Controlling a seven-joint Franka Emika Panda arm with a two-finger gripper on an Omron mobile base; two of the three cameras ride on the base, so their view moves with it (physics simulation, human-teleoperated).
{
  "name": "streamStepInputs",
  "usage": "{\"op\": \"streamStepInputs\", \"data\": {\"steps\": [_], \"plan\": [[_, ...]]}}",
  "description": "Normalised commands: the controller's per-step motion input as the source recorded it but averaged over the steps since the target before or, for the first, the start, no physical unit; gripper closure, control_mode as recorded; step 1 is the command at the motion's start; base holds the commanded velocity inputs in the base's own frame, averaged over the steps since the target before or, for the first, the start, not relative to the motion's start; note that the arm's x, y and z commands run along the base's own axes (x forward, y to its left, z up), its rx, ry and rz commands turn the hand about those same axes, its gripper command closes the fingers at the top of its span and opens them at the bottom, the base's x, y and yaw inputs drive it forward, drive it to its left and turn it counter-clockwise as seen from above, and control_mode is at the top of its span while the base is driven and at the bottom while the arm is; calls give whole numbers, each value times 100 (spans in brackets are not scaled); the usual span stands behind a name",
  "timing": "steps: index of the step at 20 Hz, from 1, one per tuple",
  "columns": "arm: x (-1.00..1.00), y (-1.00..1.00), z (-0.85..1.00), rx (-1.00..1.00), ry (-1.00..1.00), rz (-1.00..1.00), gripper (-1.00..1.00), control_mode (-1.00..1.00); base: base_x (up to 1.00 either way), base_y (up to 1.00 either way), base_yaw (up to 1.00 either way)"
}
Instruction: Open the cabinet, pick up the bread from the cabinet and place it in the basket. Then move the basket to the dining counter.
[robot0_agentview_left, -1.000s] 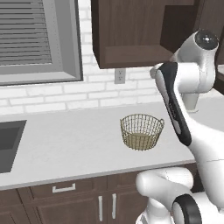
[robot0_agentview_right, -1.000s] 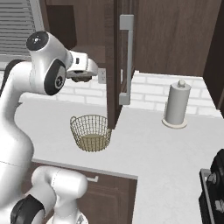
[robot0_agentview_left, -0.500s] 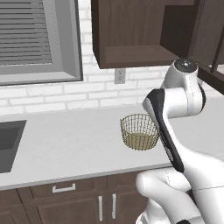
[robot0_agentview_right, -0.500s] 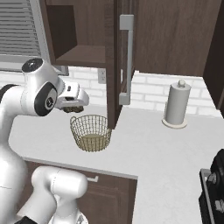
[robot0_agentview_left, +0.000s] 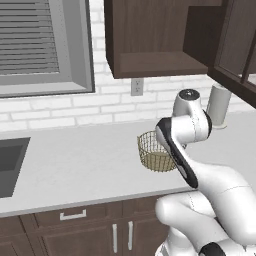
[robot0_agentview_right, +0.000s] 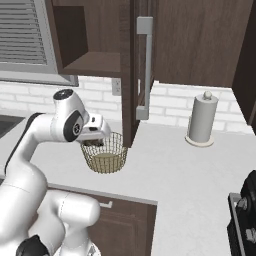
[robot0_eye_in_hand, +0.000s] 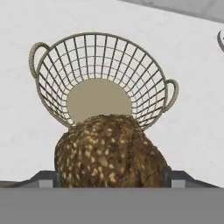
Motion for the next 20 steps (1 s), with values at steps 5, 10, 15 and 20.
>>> {"op": "streamStepInputs", "data": {"steps": [5,10,15,20], "plan": [[39,0,-42,0,11,0,100,-100,0,0,0],[38,0,-35,0,6,0,100,-100,0,0,0],[43,0,-47,0,5,0,100,-100,0,0,0],[29,-11,-25,0,0,0,100,-100,0,0,0]]}}
